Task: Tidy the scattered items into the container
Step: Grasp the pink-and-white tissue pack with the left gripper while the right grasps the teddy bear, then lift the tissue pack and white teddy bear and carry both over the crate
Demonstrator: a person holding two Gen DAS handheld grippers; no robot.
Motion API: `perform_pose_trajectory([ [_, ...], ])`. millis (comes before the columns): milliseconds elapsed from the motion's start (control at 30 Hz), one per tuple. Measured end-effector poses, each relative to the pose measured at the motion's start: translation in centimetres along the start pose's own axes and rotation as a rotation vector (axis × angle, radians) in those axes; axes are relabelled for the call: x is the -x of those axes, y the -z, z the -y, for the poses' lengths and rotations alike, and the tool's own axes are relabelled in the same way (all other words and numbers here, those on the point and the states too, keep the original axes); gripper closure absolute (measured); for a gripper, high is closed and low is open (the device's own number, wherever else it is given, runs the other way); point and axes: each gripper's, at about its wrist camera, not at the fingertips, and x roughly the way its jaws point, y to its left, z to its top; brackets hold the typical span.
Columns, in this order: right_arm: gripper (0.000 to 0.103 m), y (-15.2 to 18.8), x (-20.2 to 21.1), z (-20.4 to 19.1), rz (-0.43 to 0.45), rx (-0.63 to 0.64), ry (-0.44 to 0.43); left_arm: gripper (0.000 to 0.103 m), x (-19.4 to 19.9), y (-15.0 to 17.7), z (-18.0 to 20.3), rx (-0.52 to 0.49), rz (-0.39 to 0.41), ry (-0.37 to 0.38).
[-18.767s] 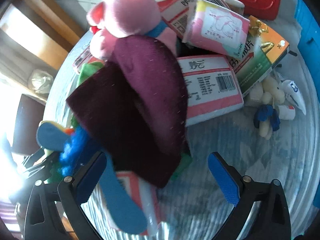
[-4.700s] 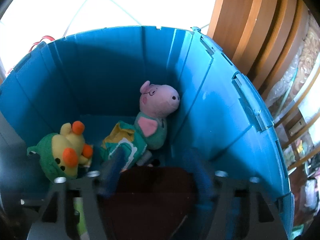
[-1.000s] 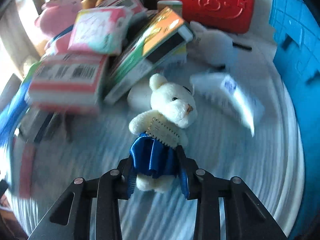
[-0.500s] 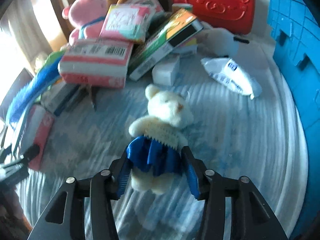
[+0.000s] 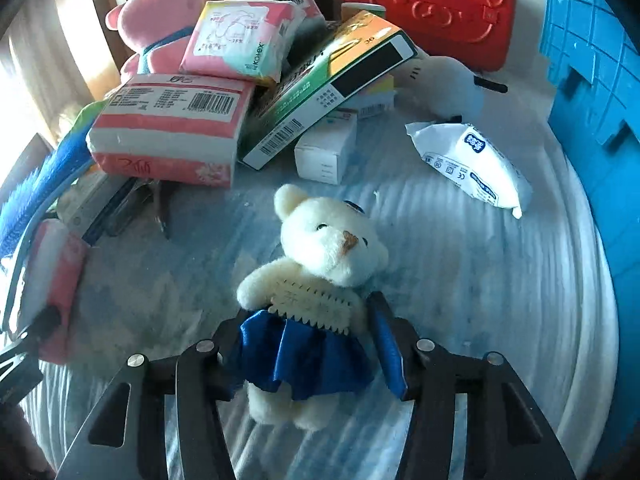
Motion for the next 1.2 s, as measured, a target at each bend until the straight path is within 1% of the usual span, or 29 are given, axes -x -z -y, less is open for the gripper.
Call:
perform_pose_trajectory([
  [33, 0.056, 0.1, 0.2, 0.0, 0.001, 0.010, 0.001, 0.014, 0.3, 0.3, 0.2, 0.000, -0.001, 0.003],
  [100, 0.064, 0.4, 0.7, 0.3, 0.001, 0.008, -0.019, 0.014, 1.2, 0.9, 0.7, 0.004, -0.006, 0.016],
  [200, 0.067, 1.1, 1.8, 0.7, -0.015, -0.014, -0.030, 0.014, 2.7, 2.2, 1.4, -0.011, -0.019, 0.038],
  [433, 0.069, 5.2, 5.8, 0.4, -0.033, -0.044, -0.050, 0.014, 5.7, 4.6, 3.5, -0.094, -0.016, 0.104],
  [500, 0.069, 6.5, 7.1, -0.2, -0.035, -0.050, -0.051, 0.014, 7.2, 5.3, 3.9, -0.120, 0.004, 0.120],
  [533, 0.069, 6.7, 7.4, 0.8, -0.031, -0.052, -0.055, 0.014, 7.9, 5.5, 4.0, -0.130, 0.013, 0.131],
  [600, 0.069, 7.5, 8.8, 0.3, -0.010, -0.052, -0.057, 0.014, 9.2, 5.5, 4.1, -0.145, 0.035, 0.147],
  [700, 0.069, 7.7, 11.9, -0.3, 0.042, -0.050, -0.054, 0.014, 11.7, 5.1, 4.1, -0.155, 0.079, 0.171],
  [733, 0.069, 7.5, 12.6, -0.7, 0.061, -0.045, -0.050, 0.014, 12.5, 4.9, 4.1, -0.157, 0.097, 0.180],
  [867, 0.069, 6.6, 17.6, -1.1, 0.158, -0.031, -0.031, 0.014, 16.3, 4.3, 4.1, -0.176, 0.182, 0.213],
  [933, 0.069, 6.4, 19.2, -2.1, 0.197, -0.024, -0.018, 0.014, 18.1, 3.8, 4.1, -0.184, 0.221, 0.231],
  [1200, 0.069, 5.1, 30.3, -3.3, 0.406, 0.011, 0.060, 0.014, 25.6, 1.2, 3.8, -0.172, 0.389, 0.301],
])
